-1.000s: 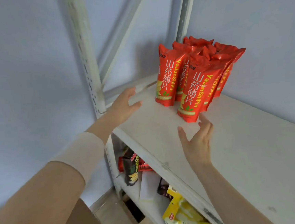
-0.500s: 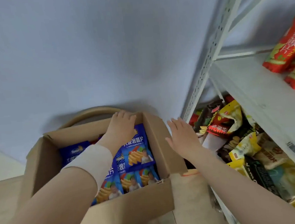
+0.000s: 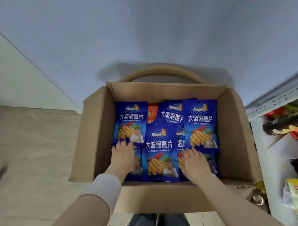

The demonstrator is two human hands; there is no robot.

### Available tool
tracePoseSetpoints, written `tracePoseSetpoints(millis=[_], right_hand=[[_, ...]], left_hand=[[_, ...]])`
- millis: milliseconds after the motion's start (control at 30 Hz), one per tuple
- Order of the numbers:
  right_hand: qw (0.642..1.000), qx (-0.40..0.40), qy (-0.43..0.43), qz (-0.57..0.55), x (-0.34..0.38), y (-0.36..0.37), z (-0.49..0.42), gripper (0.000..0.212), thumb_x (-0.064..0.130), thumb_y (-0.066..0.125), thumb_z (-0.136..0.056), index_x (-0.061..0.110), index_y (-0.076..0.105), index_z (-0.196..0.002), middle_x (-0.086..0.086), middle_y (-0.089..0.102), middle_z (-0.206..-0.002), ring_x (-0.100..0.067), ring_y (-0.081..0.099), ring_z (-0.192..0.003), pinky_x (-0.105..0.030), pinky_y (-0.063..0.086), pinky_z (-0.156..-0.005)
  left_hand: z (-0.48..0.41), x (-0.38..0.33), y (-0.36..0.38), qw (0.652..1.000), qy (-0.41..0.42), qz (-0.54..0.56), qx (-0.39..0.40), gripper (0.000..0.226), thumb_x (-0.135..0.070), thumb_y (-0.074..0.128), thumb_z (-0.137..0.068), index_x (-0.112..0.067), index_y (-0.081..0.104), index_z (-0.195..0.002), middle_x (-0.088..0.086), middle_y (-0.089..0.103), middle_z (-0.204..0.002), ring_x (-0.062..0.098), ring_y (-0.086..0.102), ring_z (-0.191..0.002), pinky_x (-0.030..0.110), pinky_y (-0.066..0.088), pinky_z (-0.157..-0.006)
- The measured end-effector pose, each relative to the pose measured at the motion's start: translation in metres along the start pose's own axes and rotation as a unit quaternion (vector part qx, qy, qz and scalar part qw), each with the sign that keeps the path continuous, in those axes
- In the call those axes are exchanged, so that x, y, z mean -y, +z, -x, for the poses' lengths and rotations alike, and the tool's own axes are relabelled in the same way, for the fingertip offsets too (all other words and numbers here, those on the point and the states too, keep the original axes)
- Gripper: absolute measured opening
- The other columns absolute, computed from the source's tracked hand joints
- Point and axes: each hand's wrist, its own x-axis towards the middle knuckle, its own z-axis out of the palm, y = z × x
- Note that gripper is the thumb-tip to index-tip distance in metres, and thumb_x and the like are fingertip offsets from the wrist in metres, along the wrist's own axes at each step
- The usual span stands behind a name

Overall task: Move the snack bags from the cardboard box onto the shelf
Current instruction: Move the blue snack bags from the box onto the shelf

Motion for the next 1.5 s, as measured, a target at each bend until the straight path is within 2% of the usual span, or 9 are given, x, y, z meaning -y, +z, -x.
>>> tracePoseSetpoints(millis=[167,333,533,667,800,1067,1167,1267,1500], right_hand=[[0.989,0.064,0.085,-0.107,0.015,0.027,-0.033,0.074,0.051,0.047,-0.09,0.01,0.017,-0.145,-0.01,0.034,-0.145,-0.027,0.037,-0.131,-0.037,0.037,-0.102],[0.939,0.082,0.187,-0.278,0.023,0.049,-0.074,0.069,0.051,0.063,-0.08,0.007,0.037,-0.126,-0.014,0.047,-0.129,-0.035,0.045,-0.121,-0.044,0.041,-0.099],[0.883,0.069,0.249,-0.392,0.025,0.057,-0.102,0.071,0.039,0.081,-0.068,0.008,0.041,-0.118,-0.008,0.058,-0.115,-0.028,0.056,-0.108,-0.027,0.038,-0.074],[0.886,0.085,0.204,-0.408,0.019,0.054,-0.097,0.034,0.034,0.076,-0.075,0.013,0.055,-0.092,0.007,0.055,-0.074,-0.007,0.05,-0.065,-0.007,0.034,-0.045],[0.816,0.067,0.225,-0.528,0.0,0.059,-0.085,0.022,0.022,0.078,-0.073,0.017,0.059,-0.083,0.002,0.065,-0.083,-0.014,0.059,-0.076,-0.027,0.046,-0.069],[0.767,0.089,0.227,-0.594,-0.017,0.074,-0.091,0.036,0.018,0.083,-0.067,0.018,0.059,-0.094,0.003,0.065,-0.09,-0.015,0.061,-0.084,-0.032,0.049,-0.074],[0.791,0.097,0.211,-0.566,-0.013,0.075,-0.089,0.041,0.017,0.085,-0.064,0.013,0.061,-0.097,-0.003,0.067,-0.096,-0.021,0.062,-0.093,-0.037,0.051,-0.084],[0.786,0.079,0.22,-0.572,-0.013,0.072,-0.085,0.03,0.014,0.082,-0.068,0.01,0.063,-0.092,-0.008,0.068,-0.094,-0.024,0.063,-0.091,-0.035,0.051,-0.081],[0.722,0.008,0.241,-0.649,-0.026,0.025,-0.037,0.027,0.01,0.077,-0.074,0.014,0.058,-0.093,-0.005,0.065,-0.092,-0.015,0.062,-0.079,-0.029,0.051,-0.063]], left_hand=[[-0.035,0.012,0.035,0.951,-0.164,0.24,0.102,0.084,-0.043,0.054,-0.09,-0.014,0.002,-0.149,0.017,0.015,-0.152,0.034,0.019,-0.139,0.045,0.023,-0.112],[-0.093,0.008,0.054,0.836,-0.27,0.478,0.005,0.088,-0.043,0.062,-0.085,-0.014,0.008,-0.149,0.017,0.017,-0.152,0.036,0.023,-0.137,0.045,0.027,-0.109],[-0.137,0.0,0.064,0.839,-0.361,0.406,-0.026,0.091,-0.054,0.061,-0.08,-0.009,0.016,-0.146,0.019,0.02,-0.149,0.038,0.025,-0.133,0.049,0.03,-0.108],[-0.131,-0.009,0.063,0.874,-0.353,0.332,0.019,0.082,-0.059,0.06,-0.078,-0.012,0.029,-0.138,0.02,0.023,-0.144,0.037,0.021,-0.133,0.047,0.027,-0.106],[-0.141,-0.001,0.052,0.883,-0.335,0.326,-0.03,0.073,-0.058,0.061,-0.078,-0.008,0.042,-0.128,0.018,0.03,-0.14,0.035,0.025,-0.131,0.043,0.028,-0.106],[-0.194,0.012,0.042,0.812,-0.313,0.487,-0.081,0.089,-0.038,0.083,-0.065,-0.007,0.034,-0.133,0.016,0.048,-0.134,0.034,0.046,-0.124,0.041,0.04,-0.101],[-0.196,0.012,0.04,0.792,-0.25,0.557,-0.008,0.058,-0.023,0.08,-0.072,-0.005,0.055,-0.121,0.014,0.061,-0.123,0.029,0.058,-0.113,0.034,0.046,-0.096],[-0.179,0.014,0.033,0.703,-0.22,0.676,0.009,0.029,-0.008,0.074,-0.078,-0.009,0.061,-0.104,0.016,0.065,-0.114,0.031,0.062,-0.104,0.042,0.05,-0.093],[-0.105,0.024,-0.001,0.634,-0.142,0.76,-0.028,0.036,-0.008,0.07,-0.081,-0.01,0.054,-0.114,0.013,0.065,-0.111,0.028,0.065,-0.095,0.04,0.055,-0.077]])
